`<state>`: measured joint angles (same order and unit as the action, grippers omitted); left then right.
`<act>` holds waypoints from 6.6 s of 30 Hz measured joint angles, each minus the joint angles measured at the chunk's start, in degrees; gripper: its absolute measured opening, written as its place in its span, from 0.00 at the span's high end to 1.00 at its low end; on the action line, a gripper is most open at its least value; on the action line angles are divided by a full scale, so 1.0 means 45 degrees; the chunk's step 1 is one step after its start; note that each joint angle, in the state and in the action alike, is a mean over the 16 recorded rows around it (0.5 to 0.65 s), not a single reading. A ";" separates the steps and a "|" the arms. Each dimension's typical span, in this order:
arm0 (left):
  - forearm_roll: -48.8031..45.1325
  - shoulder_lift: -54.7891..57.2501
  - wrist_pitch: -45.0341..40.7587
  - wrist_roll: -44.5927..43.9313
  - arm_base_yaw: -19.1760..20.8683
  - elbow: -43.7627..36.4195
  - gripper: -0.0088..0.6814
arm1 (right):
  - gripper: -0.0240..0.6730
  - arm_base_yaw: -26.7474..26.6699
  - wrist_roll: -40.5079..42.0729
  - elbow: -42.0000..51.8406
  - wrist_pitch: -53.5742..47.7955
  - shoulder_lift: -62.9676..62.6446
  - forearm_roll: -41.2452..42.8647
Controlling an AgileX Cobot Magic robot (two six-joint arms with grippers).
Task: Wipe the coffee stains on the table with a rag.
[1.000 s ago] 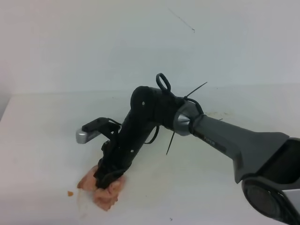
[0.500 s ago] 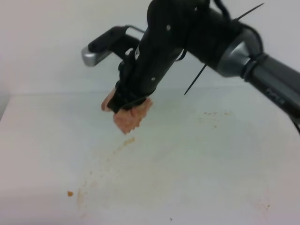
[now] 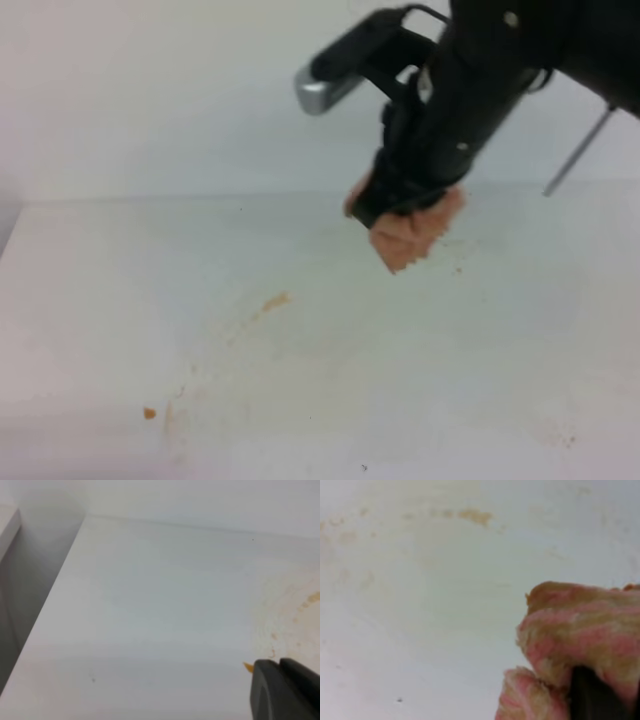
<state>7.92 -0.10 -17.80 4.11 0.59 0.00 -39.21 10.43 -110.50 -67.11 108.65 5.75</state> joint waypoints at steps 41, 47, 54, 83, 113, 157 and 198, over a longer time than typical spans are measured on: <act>0.0002 -0.0042 0.0097 -0.0005 0.0000 -0.0188 0.99 | 0.56 0.3125 -0.3753 1.0412 0.6766 -0.3006 -0.0323; 0.0002 -0.0020 0.0097 -0.0005 0.0000 -0.0220 0.99 | 0.61 0.3125 -0.3076 1.0412 0.6618 -0.4336 -0.0087; 0.0001 -0.0020 0.0049 -0.0002 0.0000 -0.0125 0.99 | 0.81 0.3125 -0.2546 1.0432 0.6146 -0.7004 0.0785; 0.0000 -0.0040 0.0000 0.0000 0.0000 -0.0031 0.99 | 0.97 0.3125 -0.5640 1.6231 0.6904 -1.4656 0.3132; 0.0001 -0.0204 0.0024 -0.0001 -0.0002 -0.0094 0.99 | 0.97 0.6814 -0.6030 1.6627 0.6602 -2.2692 0.5002; 0.0001 -0.0306 0.0012 -0.0001 -0.0003 -0.0063 0.99 | 0.97 0.8781 -0.5380 2.4625 0.9864 -2.4344 0.1161; 0.0001 -0.0285 0.0024 -0.0001 -0.0003 -0.0063 0.99 | 0.97 0.8781 -0.0793 2.4625 1.0878 -2.4321 -0.0977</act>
<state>7.92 -1.38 -17.69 4.10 0.58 -0.28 0.30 6.86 0.32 -18.16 -0.80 1.35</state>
